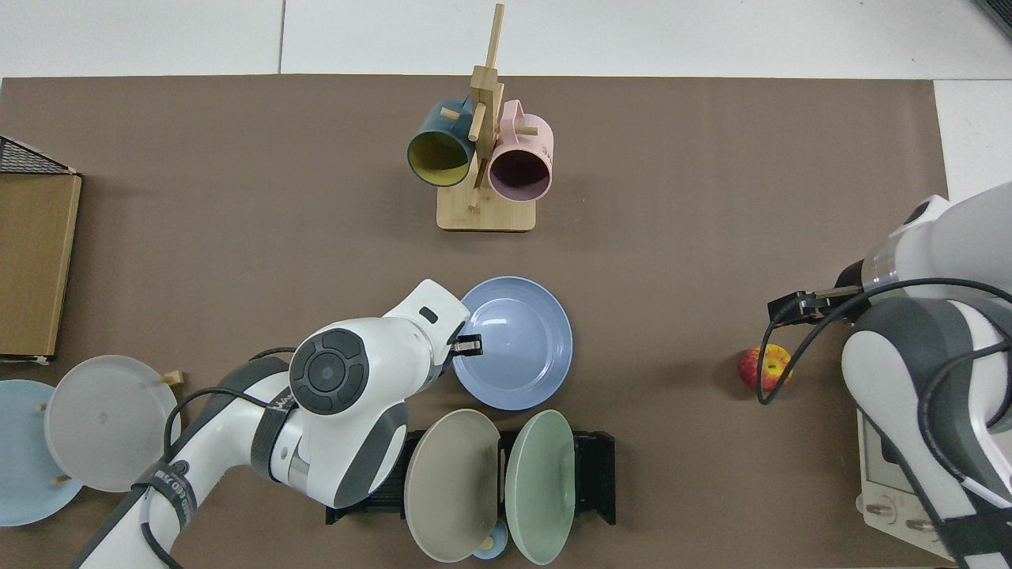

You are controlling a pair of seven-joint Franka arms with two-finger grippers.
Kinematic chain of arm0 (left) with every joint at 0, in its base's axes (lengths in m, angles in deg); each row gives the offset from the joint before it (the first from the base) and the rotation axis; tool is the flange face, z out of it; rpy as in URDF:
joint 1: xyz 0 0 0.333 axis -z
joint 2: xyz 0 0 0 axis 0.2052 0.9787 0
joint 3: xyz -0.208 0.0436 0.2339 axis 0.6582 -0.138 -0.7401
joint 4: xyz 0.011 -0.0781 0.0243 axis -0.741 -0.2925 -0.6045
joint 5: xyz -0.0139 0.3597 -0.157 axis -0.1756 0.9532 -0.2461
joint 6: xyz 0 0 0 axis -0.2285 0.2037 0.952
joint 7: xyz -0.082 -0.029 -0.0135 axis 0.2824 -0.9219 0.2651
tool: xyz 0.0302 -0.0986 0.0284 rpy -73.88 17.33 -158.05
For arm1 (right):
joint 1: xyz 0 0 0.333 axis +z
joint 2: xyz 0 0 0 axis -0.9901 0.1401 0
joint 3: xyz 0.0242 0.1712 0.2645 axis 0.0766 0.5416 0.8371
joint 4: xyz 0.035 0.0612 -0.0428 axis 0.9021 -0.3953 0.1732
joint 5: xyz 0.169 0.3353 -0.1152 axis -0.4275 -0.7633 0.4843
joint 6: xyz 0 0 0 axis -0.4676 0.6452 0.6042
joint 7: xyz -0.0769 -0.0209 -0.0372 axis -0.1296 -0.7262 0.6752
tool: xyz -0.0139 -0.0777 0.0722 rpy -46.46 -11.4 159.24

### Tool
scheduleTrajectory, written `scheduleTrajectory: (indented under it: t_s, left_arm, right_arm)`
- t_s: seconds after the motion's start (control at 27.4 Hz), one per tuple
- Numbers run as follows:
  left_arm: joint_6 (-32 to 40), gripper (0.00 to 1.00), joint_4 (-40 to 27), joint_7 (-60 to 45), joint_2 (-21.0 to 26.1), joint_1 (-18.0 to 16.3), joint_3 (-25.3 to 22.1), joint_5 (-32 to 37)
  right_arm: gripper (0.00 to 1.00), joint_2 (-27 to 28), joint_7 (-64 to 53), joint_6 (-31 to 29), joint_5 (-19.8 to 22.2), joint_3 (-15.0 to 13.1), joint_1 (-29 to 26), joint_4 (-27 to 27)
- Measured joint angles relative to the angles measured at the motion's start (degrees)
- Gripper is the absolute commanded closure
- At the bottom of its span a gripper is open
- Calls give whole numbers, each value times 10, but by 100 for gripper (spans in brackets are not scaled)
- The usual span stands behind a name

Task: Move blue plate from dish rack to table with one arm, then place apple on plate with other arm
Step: 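Lower the blue plate onto the table while the right gripper grasps the apple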

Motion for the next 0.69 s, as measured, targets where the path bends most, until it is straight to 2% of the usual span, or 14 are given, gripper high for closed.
scheduleTrajectory:
  t_s: [0.29, 0.33, 0.44, 0.47, 0.69]
  left_arm:
    - [-2, 99, -6, 22, 2, -4, -10, 0]
    - [-2, 80, -6, 22, 2, -4, -10, 0]
    - [-3, 8, -7, 21, 2, -4, -10, 0]
    - [-3, 0, -7, 20, 2, -4, -10, 0]
    - [-4, 0, -8, 10, 2, -4, -9, 0]
  right_arm:
    - [0, 1, 0, -68, 1, 0, 0, -72]
    - [0, 1, 0, -73, 1, 0, 0, -78]
    - [0, 3, 2, -88, 2, 0, 0, -93]
    - [0, 4, 4, -91, 2, -1, 0, -97]
    - [0, 14, 9, -106, 15, -1, 0, -109]
